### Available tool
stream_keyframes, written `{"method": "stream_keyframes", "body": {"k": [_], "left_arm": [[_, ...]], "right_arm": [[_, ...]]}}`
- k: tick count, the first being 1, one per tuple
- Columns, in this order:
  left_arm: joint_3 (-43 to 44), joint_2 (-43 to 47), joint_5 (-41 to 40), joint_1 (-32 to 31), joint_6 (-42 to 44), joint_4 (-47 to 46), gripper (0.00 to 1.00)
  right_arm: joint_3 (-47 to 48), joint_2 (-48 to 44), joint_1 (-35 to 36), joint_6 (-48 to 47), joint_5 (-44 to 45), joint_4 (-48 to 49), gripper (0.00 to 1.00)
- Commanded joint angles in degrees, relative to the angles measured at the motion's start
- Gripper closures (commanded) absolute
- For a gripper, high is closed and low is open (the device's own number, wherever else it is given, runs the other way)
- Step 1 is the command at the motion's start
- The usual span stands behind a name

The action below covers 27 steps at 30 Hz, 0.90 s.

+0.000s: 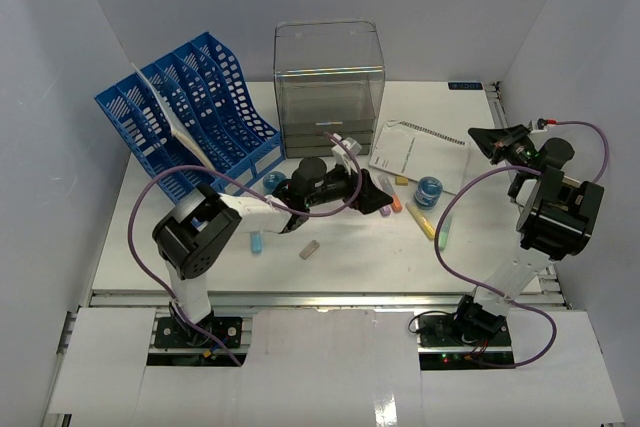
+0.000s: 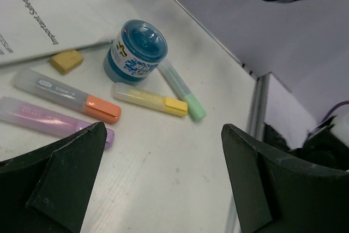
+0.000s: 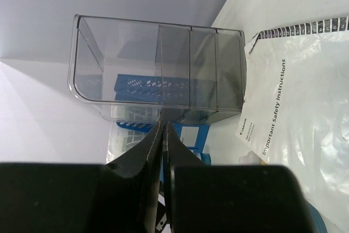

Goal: Organize the desk

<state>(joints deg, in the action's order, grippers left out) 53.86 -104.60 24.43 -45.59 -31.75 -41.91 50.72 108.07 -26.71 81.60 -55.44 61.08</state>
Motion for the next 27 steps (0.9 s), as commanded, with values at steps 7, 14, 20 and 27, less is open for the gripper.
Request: {"method": "stream_keyframes", "body": {"k": [7, 14, 20, 27], "left_arm": [[6.12, -1.75, -12.34, -2.66, 37.32, 7.11, 0.04], [16.31, -2.72, -18.56, 0.86, 20.86, 27.07, 0.05], [9.55, 0.83, -7.55, 4.71, -5.70, 24.32, 0.04], [4.19, -0.97, -7.54, 4.99, -30.03, 14.19, 0.04]], "right_arm": [[1.17, -4.82, -1.02, -19.40, -0.49, -12.56, 0.84], [9.00, -8.91, 3.89, -65.88, -0.57, -48.92, 0.55], [8.21, -12.93, 11.14, -86.84, 5.00, -60.93, 0.50], [6.58, -17.82, 18.13, -98.27, 9.50, -64.39, 0.46]]}}
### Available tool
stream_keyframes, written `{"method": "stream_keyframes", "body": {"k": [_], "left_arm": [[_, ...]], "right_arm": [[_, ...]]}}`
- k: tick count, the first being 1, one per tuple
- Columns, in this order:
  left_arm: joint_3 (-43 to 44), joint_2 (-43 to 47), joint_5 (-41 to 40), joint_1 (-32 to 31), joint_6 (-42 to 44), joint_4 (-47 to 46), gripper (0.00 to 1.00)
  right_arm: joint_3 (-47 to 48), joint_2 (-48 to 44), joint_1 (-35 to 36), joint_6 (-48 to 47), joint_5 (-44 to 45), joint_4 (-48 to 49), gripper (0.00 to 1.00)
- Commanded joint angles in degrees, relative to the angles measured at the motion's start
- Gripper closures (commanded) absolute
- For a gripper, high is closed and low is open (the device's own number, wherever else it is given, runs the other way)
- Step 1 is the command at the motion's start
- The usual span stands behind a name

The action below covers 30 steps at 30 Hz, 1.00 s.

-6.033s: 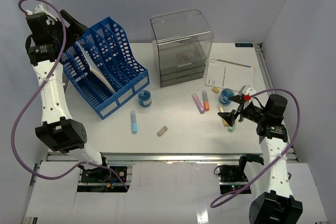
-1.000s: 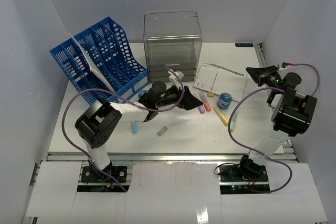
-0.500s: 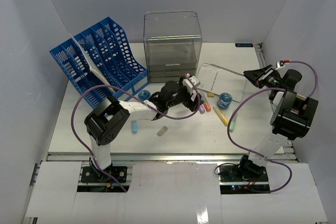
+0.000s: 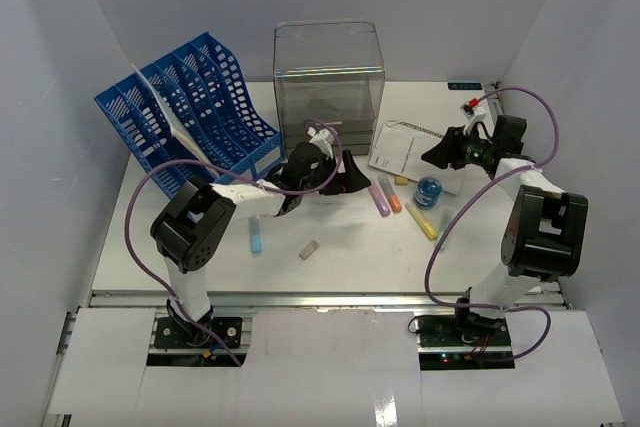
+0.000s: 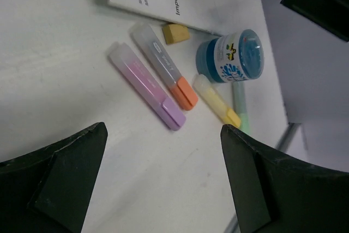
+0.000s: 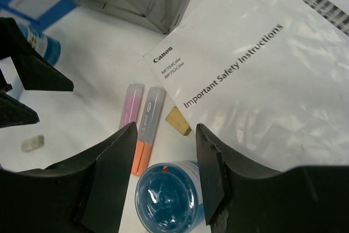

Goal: Organize the desk

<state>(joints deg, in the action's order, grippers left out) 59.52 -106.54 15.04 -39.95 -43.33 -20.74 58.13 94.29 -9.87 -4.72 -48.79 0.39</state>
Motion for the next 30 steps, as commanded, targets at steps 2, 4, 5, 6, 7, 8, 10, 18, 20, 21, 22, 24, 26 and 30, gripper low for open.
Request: {"method": "stream_keyframes", "body": {"k": [2, 4, 5, 6, 7, 8, 10, 18, 20, 21, 22, 24, 26, 30], "left_arm": [[-2.36, -0.42, 0.21, -0.65, -21.68, -10.87, 0.06], [-2.70, -1.94, -1.63, -0.65, -24.05, -14.14, 0.07], [-2.35, -2.79, -2.67, -0.65, -24.86, -15.14, 0.07], [-2.00, -3.64, -3.72, -0.65, -25.66, -16.14, 0.08], [-1.51, -4.50, -4.77, -0.65, -26.13, -16.91, 0.08], [-0.79, -5.38, -5.84, -0.65, -26.05, -17.31, 0.09], [1.19, -7.88, -7.96, -0.65, -25.46, -16.68, 0.12], [10.06, -14.60, -13.40, -0.65, -20.39, -13.63, 0.19], [11.84, -16.21, -14.16, -0.65, -19.41, -13.27, 0.21], [12.18, -16.88, -14.16, -0.65, -18.96, -12.97, 0.21], [13.26, -17.79, -14.38, -0.65, -18.34, -12.83, 0.22], [14.48, -19.02, -16.32, -0.65, -18.02, -12.61, 0.25], [15.54, -20.04, -16.53, -0.65, -17.93, -12.57, 0.28], [17.57, -22.09, -16.60, -0.73, -18.10, -11.90, 0.34]], "right_arm": [[-1.42, -4.79, 1.43, -13.01, 2.42, -3.50, 0.45], [-2.00, -5.54, 1.44, -14.01, 1.69, -3.29, 0.44], [-2.22, -6.06, 1.44, -14.54, 1.06, -3.29, 0.44], [-2.44, -6.58, 1.44, -15.06, 0.43, -3.29, 0.44], [-2.67, -7.05, 1.44, -15.66, -0.29, -3.29, 0.44], [-2.91, -7.45, 1.44, -16.38, -1.16, -3.29, 0.44], [-3.44, -8.38, 1.44, -17.08, -2.06, -3.42, 0.44], [-4.51, -11.48, 1.41, -19.73, -4.73, -4.28, 0.45], [-4.90, -11.92, 1.35, -19.80, -5.16, -4.25, 0.45], [-4.98, -12.22, 1.33, -19.78, -5.41, -4.25, 0.45], [-5.05, -12.57, 1.26, -19.69, -5.61, -4.25, 0.45], [-5.19, -12.95, 1.19, -19.53, -5.75, -4.25, 0.45], [-5.22, -13.35, 0.96, -19.24, -5.94, -4.19, 0.45], [-5.39, -14.35, 0.75, -18.84, -6.56, -4.17, 0.45]]}}
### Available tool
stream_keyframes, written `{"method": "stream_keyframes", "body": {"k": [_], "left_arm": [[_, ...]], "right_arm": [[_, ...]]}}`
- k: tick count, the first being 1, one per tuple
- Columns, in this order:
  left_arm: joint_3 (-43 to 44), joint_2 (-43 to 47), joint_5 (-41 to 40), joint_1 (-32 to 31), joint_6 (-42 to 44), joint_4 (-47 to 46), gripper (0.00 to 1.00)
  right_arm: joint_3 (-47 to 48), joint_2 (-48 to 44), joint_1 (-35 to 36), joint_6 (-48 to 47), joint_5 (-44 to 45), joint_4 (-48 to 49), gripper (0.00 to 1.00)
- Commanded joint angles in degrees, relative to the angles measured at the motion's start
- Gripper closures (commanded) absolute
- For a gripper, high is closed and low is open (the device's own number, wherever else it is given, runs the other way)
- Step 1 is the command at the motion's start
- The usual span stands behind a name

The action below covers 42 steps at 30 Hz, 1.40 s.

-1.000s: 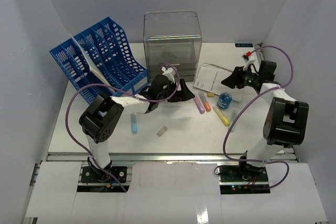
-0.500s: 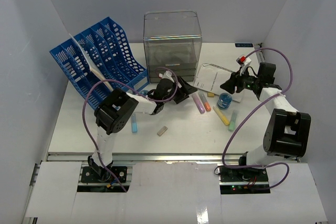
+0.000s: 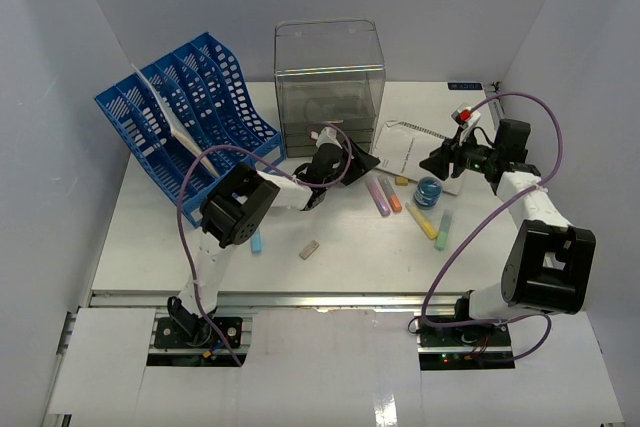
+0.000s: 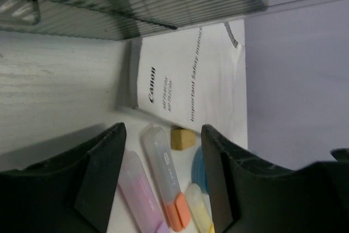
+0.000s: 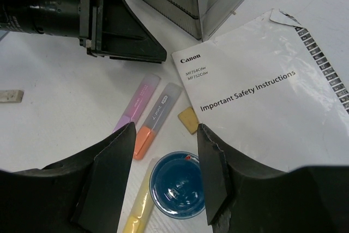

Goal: Organize the desk

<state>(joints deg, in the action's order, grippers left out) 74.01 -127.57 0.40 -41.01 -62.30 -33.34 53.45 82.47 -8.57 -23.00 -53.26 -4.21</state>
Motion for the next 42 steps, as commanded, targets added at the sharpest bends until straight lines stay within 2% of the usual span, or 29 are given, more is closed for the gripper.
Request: {"method": "stream_keyframes", "body": {"k": [1, 5, 19, 32, 35, 42], "left_arm": [[3.28, -1.42, -2.36, 0.25, 0.86, 1.05, 0.35], [3.68, -1.92, -4.20, -0.04, 0.37, 1.18, 0.37], [6.06, -6.56, -10.50, -2.94, -6.61, -2.60, 0.54], [6.30, -8.10, -10.65, -2.99, -8.14, -2.60, 0.64], [6.48, -8.52, -10.55, -2.94, -8.28, -2.88, 0.69], [6.07, -8.76, -8.71, -2.94, -8.05, -5.79, 0.91]], "right_arm": [[-0.78, -3.01, -0.57, -0.36, -2.23, 0.37, 0.45], [-1.27, -4.61, -0.57, 0.12, -2.69, 0.46, 0.45], [-2.84, -9.89, -0.75, 1.91, -3.26, 0.52, 0.45], [-4.18, -12.28, -0.84, 1.49, -3.78, -0.13, 0.44], [-4.28, -12.15, -0.84, 0.26, -3.77, -1.02, 0.44], [-2.87, -9.19, -0.59, -5.83, -3.19, -5.87, 0.44]]}}
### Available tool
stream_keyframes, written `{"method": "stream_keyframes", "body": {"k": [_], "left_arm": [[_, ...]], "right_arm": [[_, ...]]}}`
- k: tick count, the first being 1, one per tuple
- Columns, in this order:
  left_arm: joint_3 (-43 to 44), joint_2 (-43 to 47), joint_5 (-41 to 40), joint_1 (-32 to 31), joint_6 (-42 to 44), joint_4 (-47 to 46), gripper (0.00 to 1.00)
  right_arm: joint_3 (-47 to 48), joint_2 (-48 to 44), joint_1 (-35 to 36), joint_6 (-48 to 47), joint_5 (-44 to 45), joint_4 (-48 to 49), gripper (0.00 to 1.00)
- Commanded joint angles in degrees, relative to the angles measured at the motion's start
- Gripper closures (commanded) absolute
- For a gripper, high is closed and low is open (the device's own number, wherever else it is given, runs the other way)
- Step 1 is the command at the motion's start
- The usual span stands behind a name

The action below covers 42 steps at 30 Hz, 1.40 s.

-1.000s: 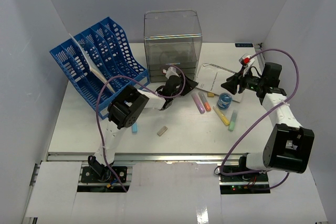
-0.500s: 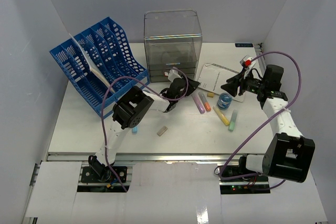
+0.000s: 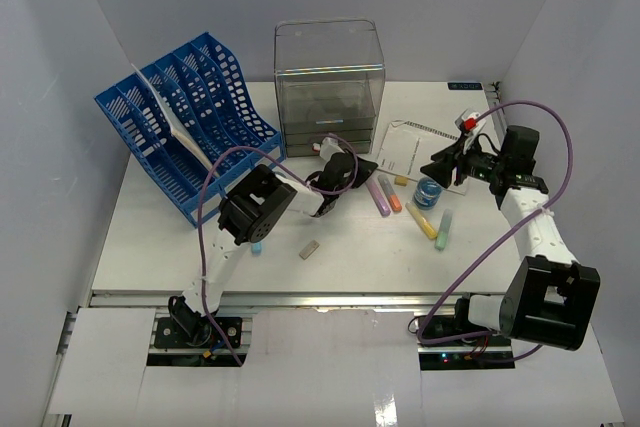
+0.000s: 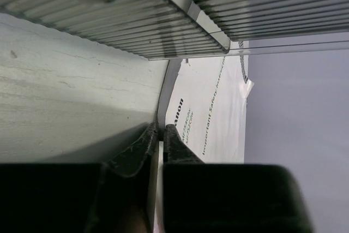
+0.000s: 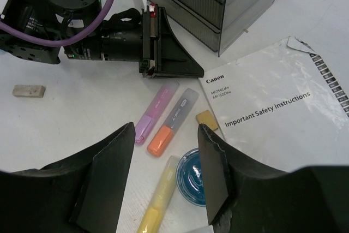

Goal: Organize the desk

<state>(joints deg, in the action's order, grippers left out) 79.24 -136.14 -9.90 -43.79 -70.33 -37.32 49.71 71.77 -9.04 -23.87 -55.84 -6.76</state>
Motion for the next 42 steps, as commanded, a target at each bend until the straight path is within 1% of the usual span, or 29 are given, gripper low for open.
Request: {"method": "stream_keyframes", "body": {"k": [1, 3, 4, 9, 13, 15, 17, 19, 22, 25, 28, 33, 38, 42], "left_arm": [[0.75, -0.10, 1.85, -0.15, 0.02, -2.16, 0.94], [0.42, 0.39, 2.39, -0.15, 0.32, -3.24, 0.99], [0.15, 0.80, 2.62, -0.15, 0.40, -3.80, 1.00], [-1.76, 3.71, 2.96, -0.15, 1.18, -6.06, 1.00], [-3.20, 6.38, 3.30, -0.15, 1.77, -7.57, 1.00], [-4.23, 8.15, 3.68, -0.15, 2.12, -8.22, 1.00], [-5.03, 9.43, 3.94, -0.15, 2.06, -8.56, 1.00], [-5.82, 10.92, 4.16, -0.15, 1.90, -9.08, 1.00], [-7.18, 12.71, 4.67, -0.15, 1.63, -9.94, 1.00], [-8.46, 14.07, 5.07, -0.15, 1.28, -10.84, 1.00], [-9.25, 15.38, 5.63, -0.15, 1.14, -11.28, 1.00], [-10.25, 16.56, 6.42, -0.15, 0.40, -11.99, 1.00], [-11.08, 17.31, 6.74, -0.15, -0.81, -12.95, 1.00], [-11.65, 18.45, 6.91, -0.15, -0.77, -13.13, 1.00]], "right_arm": [[1.05, 1.90, -0.10, -5.84, -0.38, -3.86, 0.44], [1.67, 2.77, 0.65, -9.10, 0.82, -5.36, 0.43], [1.95, 3.28, 1.07, -10.96, 1.82, -6.04, 0.42], [3.28, 4.93, 5.64, -20.18, 7.44, -8.41, 0.30], [2.95, 5.81, 9.27, -25.20, 14.15, -4.74, 0.19], [2.89, 7.25, 13.56, -26.63, 18.57, -2.99, 0.12], [3.55, 8.92, 16.12, -26.38, 21.86, 0.02, 0.11], [4.01, 10.66, 18.16, -26.09, 26.93, 2.97, 0.10], [3.92, 14.07, 20.94, -26.24, 32.80, 7.54, 0.06], [3.12, 15.53, 23.07, -26.58, 37.03, 12.00, 0.10], [1.65, 15.96, 24.05, -26.73, 39.90, 15.99, 0.10], [0.36, 16.18, 24.48, -26.23, 42.62, 22.05, 0.09], [0.34, 17.92, 25.08, -27.01, 42.17, 22.23, 0.05], [-1.57, 16.98, 25.44, -27.31, 40.49, 22.20, 0.01]]}}
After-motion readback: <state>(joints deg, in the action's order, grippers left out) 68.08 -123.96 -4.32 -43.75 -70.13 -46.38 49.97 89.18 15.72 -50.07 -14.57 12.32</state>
